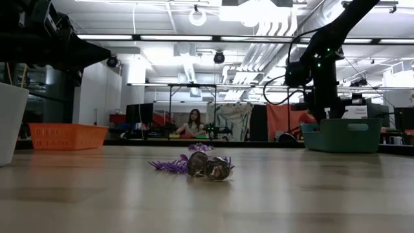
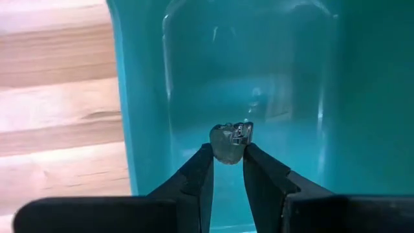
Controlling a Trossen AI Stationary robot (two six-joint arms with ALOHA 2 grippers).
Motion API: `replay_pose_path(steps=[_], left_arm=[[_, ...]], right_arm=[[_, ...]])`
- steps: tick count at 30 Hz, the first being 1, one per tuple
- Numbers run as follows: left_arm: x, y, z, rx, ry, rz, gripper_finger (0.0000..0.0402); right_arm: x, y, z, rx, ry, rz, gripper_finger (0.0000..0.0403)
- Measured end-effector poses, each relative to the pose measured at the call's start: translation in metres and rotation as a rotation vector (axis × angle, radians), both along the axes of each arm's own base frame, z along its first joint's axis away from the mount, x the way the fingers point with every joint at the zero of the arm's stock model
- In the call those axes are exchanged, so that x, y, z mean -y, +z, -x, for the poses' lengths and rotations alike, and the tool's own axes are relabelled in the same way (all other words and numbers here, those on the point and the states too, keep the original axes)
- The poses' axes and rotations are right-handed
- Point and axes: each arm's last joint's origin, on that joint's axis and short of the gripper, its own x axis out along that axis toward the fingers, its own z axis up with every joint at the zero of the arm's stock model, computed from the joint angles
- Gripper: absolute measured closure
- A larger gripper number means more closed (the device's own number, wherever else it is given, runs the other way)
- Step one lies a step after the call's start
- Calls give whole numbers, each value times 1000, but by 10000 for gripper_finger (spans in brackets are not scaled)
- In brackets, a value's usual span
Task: Sort Halloween decoration
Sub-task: Put the black skull toy into the green bin
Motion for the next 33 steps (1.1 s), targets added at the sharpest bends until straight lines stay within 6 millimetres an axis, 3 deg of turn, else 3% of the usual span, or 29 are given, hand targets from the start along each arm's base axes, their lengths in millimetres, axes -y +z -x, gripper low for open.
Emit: replay_pose_path(steps=[33], left_arm=[[0, 0, 0, 0, 0, 0, 401]], right_arm=[[4, -7, 0, 8, 46, -34, 330]])
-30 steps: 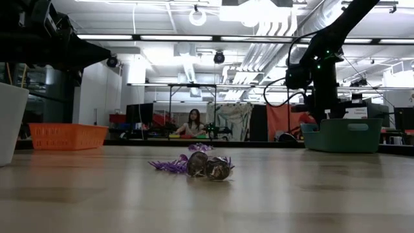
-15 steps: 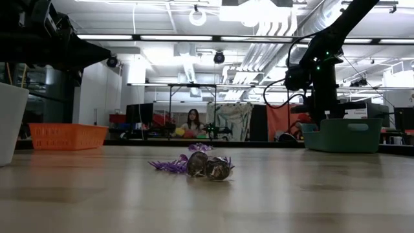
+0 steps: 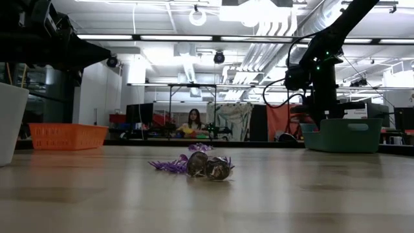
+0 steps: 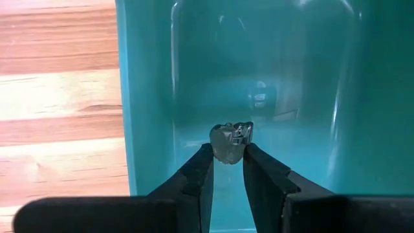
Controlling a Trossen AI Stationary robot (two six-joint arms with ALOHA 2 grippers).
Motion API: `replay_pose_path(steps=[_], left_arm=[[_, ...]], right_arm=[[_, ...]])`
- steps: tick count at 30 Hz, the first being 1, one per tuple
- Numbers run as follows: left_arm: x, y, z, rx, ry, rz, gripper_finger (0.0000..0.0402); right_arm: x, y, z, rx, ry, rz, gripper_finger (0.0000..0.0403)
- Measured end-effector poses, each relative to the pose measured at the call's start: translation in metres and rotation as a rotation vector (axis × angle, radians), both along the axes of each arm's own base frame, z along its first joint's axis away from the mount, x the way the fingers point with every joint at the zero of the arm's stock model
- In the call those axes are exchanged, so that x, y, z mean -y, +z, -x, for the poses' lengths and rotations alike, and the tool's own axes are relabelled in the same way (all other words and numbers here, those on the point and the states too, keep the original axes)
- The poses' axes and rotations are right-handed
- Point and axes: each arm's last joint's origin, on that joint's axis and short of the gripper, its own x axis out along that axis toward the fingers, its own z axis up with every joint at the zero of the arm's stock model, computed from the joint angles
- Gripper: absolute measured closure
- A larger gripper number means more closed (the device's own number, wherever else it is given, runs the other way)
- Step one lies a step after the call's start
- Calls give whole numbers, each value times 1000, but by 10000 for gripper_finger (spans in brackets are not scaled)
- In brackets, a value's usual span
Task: Sort Halloween decoration
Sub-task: Put the black skull toy into the green bin
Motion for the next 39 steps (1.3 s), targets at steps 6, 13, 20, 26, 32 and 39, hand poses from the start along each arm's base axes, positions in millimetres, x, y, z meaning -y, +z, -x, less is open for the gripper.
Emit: replay_pose_path(steps=[6, 13, 20, 26, 32, 39], left_arm=[[0, 0, 0, 0, 0, 0, 401], [0, 0, 0, 1, 0, 0, 401], [0, 0, 0, 0, 0, 0, 401], [0, 0, 0, 1, 0, 0, 401], [0, 0, 0, 1, 0, 0, 401], [0, 0, 0, 1, 0, 0, 401]], right_arm=[[0, 0, 0, 0, 0, 0, 325], [0, 0, 0, 0, 0, 0, 299], [0, 0, 0, 1, -5, 0, 268], [-4, 17, 0, 52, 19, 73, 258], [-18, 66, 2, 238, 48, 321, 258], [-50, 131, -3, 604, 239, 645, 258]])
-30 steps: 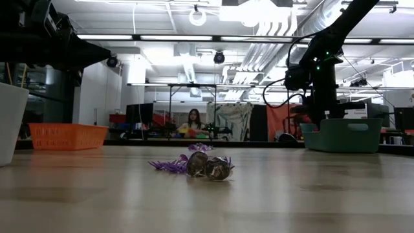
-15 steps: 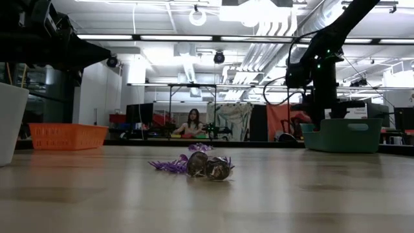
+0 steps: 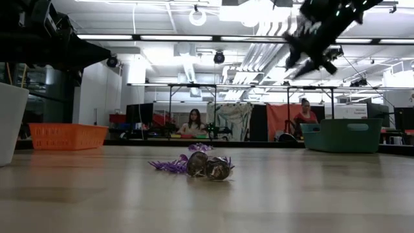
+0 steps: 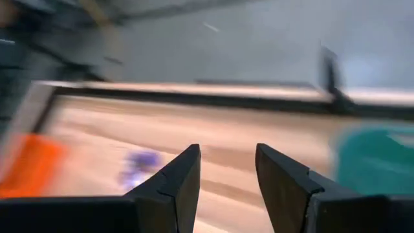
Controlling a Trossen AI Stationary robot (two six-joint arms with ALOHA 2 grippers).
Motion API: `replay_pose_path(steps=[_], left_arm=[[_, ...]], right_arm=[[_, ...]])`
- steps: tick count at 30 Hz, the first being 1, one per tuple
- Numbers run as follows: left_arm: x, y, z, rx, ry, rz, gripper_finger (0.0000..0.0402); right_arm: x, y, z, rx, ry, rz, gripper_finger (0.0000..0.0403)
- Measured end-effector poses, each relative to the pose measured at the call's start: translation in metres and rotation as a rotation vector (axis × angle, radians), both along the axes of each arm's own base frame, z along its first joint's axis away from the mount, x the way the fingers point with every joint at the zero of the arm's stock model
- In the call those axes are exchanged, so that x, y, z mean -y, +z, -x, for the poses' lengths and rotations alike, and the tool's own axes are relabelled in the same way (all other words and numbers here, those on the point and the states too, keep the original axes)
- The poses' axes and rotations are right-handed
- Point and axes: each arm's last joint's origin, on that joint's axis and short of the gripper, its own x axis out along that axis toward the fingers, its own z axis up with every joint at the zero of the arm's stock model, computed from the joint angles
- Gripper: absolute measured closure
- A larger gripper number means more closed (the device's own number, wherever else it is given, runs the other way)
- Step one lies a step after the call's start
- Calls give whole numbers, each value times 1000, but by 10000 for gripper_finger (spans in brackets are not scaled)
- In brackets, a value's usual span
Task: Sort Halloween decoration
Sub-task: Put the black skull toy into the green bin
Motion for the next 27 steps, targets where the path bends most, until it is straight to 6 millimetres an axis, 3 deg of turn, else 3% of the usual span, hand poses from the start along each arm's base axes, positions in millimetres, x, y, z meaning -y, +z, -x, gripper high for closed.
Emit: replay_pose_path(steps=[6, 13, 19, 27], left_arm=[[0, 0, 0, 0, 0, 0, 401], [0, 0, 0, 1, 0, 0, 401], [0, 1, 0, 15, -1, 18, 401], [-3, 35, 8, 394, 57, 103, 401]], right_arm=[[-32, 29, -8, 123, 236, 193, 258], [-48, 31, -16, 74, 376, 277, 258], [-50, 31, -18, 96, 372, 252, 258], [-50, 32, -18, 142, 338, 212, 258]])
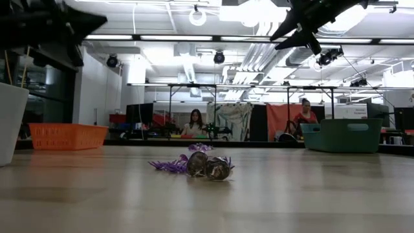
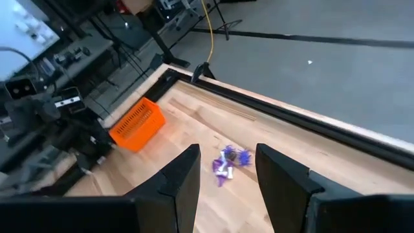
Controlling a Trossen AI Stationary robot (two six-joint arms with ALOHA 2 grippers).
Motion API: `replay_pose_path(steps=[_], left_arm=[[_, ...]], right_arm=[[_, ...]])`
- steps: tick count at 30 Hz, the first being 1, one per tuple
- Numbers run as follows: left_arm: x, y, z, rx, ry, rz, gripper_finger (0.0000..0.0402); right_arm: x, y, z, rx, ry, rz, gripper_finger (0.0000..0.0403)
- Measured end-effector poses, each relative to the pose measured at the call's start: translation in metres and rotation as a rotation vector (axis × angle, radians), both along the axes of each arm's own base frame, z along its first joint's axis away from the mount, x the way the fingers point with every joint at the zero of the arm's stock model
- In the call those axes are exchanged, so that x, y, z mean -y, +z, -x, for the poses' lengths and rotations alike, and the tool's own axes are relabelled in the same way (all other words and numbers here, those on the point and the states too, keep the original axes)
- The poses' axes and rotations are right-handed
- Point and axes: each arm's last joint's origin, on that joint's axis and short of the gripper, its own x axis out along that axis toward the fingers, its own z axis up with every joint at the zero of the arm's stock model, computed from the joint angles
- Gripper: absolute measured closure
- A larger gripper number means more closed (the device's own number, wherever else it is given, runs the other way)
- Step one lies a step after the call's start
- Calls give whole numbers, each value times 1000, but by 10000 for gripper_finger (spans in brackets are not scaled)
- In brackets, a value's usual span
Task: Sort Halloween decoration
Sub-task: Put the black skull toy into the green bin
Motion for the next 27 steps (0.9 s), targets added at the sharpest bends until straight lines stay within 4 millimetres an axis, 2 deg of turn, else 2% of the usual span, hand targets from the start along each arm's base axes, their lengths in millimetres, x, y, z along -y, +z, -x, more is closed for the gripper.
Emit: replay_pose_path(steps=[3, 6, 10, 14, 18, 21, 27], left_arm=[[1, 16, -1, -38, -6, -44, 401], [0, 34, -9, -171, -8, -53, 401], [1, 70, -27, -321, -16, -167, 401], [-1, 104, -48, -470, 23, -285, 401], [-3, 127, -64, -502, 70, -213, 401], [-5, 135, -70, -505, 134, -179, 401], [-6, 135, -72, -505, 153, -147, 401]], right_arm=[[0, 2, -1, 25, -7, -6, 258], [1, 3, -1, 38, -6, 3, 258], [0, 4, -2, 51, 13, 5, 258], [-2, 6, -3, 64, 105, 14, 258], [-4, 7, -4, 81, 187, 15, 258], [-4, 7, -5, 82, 224, 30, 258], [-6, 7, -5, 64, 292, 87, 258]])
